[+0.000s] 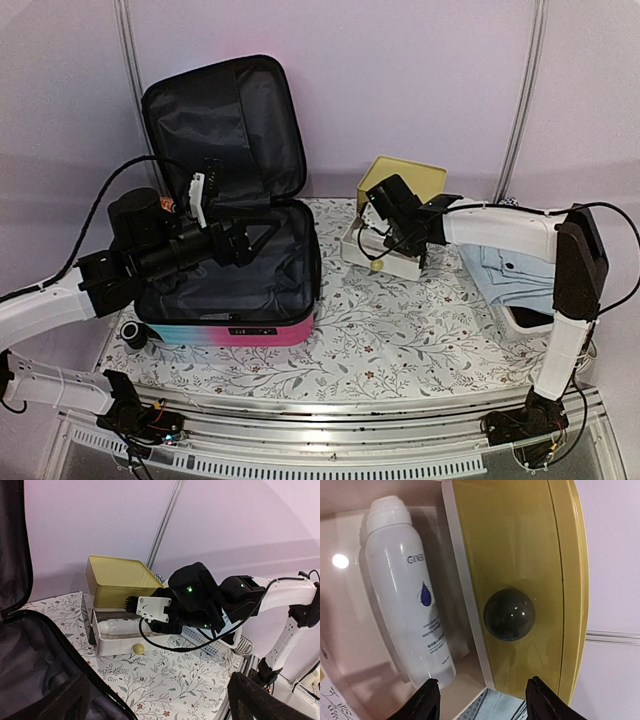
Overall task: Open, take out, and arrange the luggage
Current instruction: Place the makeup in the drawer.
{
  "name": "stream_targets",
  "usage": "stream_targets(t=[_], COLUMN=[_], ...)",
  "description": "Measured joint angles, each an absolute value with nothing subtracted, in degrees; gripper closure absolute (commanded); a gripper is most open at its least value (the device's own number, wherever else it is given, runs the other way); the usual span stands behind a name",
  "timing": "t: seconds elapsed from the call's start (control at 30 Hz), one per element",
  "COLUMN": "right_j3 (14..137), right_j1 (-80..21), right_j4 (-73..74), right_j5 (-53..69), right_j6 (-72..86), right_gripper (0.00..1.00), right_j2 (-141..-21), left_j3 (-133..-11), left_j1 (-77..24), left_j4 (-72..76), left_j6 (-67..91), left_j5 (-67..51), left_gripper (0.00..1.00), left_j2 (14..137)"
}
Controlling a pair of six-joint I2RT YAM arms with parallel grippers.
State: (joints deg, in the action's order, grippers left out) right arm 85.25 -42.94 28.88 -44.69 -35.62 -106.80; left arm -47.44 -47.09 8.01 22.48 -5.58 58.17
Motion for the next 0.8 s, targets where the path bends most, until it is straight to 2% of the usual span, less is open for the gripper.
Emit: stream_targets(t=[0.3, 0.5, 0.57, 0.67, 0.8], right_j3=[88.66, 92.75, 92.75, 92.84, 92.84], right_j1=[-42.94, -44.05, -44.97, -47.22, -49.12], right_j4=[32.51, 38.57, 40.66, 44.01, 47.86], right_j5=[-44.14, -39.59, -38.19, -34.68, -28.58], right_j6=[-34.11, -28.88, -27.38, -23.86, -20.4], right_gripper=[0.44, 0.54, 0.6, 0.95, 0.98], right_j2=[-106.8, -105.12, -104.33, -104.05, -104.05], left_j3=[-47.44, -47.44, -47.44, -47.44, -47.44], left_j1=[-47.09, -47.09, -47.09, -47.09, -47.09], left_j4=[7.94, 7.94, 7.94, 7.92, 7.79], left_j6=[22.46, 22.48, 22.46, 22.46, 22.48], left_j5=[-5.58, -5.58, -5.58, -5.58, -5.63], left_gripper=[0.02, 0.02, 0.02, 0.02, 0.02], left_j2=[58.17, 58.24, 58.46, 59.02, 59.33])
